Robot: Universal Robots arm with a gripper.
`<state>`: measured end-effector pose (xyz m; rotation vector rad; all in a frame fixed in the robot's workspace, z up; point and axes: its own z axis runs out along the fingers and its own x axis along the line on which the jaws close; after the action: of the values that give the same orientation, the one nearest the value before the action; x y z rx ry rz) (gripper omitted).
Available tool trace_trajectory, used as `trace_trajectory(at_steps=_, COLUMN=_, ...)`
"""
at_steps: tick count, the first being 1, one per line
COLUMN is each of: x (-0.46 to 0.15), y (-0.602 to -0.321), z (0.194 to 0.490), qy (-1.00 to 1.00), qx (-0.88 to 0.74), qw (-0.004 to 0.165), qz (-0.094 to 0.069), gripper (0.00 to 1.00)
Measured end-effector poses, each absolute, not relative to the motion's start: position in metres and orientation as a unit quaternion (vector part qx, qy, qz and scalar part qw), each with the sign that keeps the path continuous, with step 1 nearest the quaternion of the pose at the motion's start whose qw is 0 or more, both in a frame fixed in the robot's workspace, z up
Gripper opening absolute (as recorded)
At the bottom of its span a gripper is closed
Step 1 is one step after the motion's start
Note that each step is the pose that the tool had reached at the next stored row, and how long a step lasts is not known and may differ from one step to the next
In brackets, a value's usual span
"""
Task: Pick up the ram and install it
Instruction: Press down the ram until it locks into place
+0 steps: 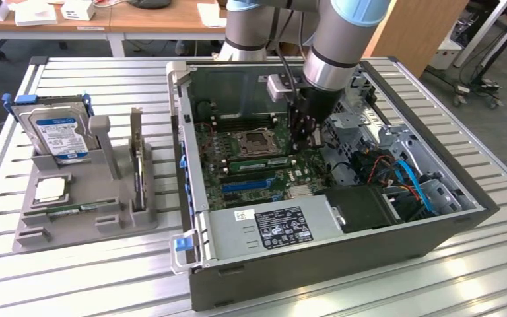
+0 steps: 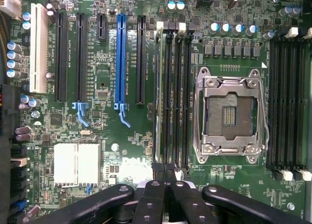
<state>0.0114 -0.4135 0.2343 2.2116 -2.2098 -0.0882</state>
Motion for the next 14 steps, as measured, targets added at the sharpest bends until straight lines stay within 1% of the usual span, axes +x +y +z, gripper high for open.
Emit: trace_trajectory(at_steps=14, x=0.0114, y=-0.4135, z=0.2275, qy=-0.706, qx=0.707, qw=0.007, qz=-0.028, gripper=0.10)
